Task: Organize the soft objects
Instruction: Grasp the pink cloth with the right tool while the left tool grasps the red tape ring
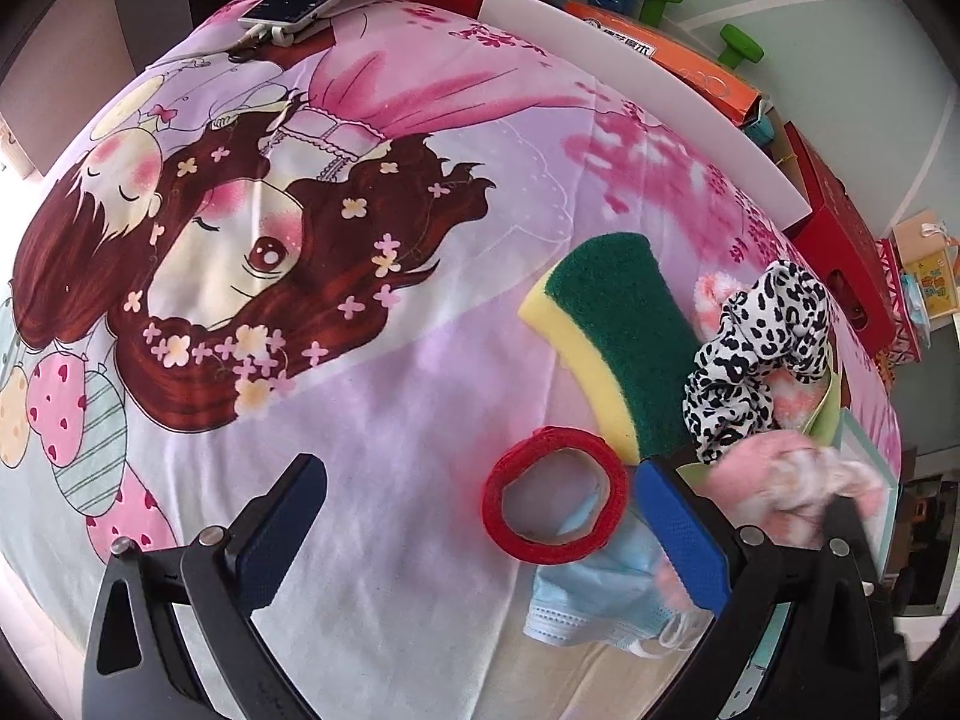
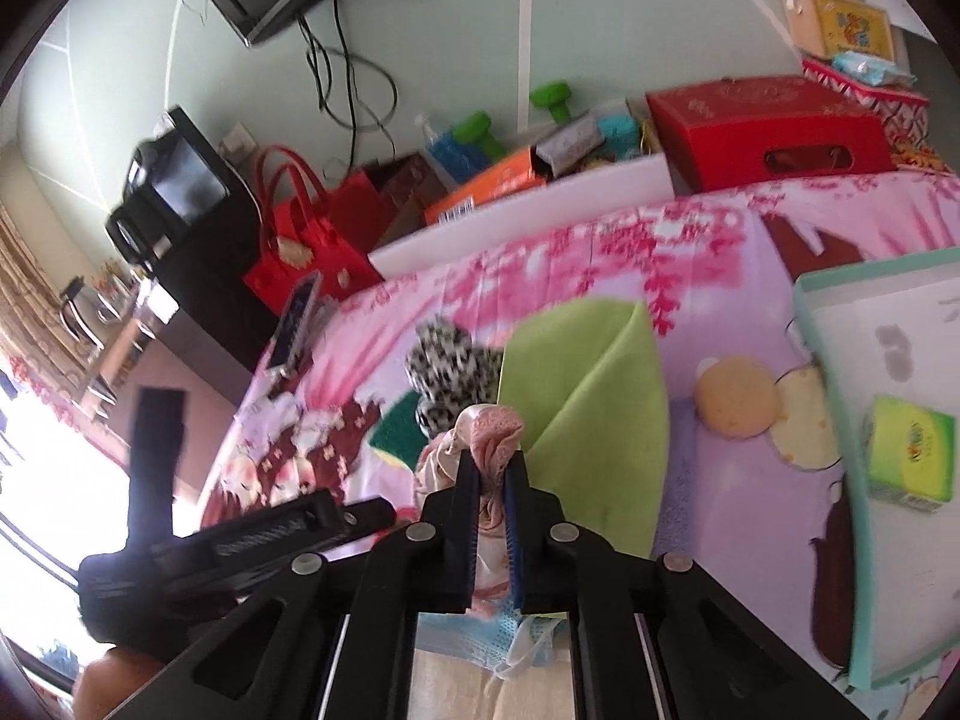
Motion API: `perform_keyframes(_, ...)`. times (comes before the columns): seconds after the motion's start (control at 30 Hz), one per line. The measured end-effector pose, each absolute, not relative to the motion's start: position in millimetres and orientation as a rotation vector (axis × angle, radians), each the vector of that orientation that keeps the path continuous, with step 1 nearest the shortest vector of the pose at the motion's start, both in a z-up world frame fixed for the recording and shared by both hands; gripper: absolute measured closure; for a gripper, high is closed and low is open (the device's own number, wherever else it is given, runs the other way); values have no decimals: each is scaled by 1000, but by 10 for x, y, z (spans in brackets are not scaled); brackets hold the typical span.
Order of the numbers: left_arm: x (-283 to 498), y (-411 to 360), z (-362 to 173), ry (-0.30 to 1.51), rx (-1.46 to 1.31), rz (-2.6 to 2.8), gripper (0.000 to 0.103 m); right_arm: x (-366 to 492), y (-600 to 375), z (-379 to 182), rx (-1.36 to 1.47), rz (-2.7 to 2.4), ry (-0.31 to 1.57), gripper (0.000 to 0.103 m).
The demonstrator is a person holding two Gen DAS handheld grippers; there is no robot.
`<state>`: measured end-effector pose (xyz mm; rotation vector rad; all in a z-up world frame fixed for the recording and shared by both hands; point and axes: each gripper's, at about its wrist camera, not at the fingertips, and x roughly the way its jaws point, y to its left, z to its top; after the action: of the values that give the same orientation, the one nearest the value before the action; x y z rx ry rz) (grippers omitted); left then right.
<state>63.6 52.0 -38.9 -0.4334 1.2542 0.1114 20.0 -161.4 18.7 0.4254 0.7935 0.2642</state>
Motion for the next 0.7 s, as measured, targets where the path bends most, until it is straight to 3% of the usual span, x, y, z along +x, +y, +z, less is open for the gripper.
perform_keyframes(0.23, 664, 442, -419, 1268, -445, 74, 2, 61, -1844, 377, 453, 214, 695, 95)
perform_keyframes(0.37, 680, 349, -431, 1277, -434, 34, 21, 48, -1952, 375, 471, 178, 689, 95)
perform_keyframes(0.57, 717, 218, -541, 1322, -443, -23, 41, 17, -2086, 370, 489, 145, 678, 95)
perform_keyframes(0.7, 710, 222, -527, 1312, -430, -9, 44, 7, -2140, 356, 503, 136, 677, 95)
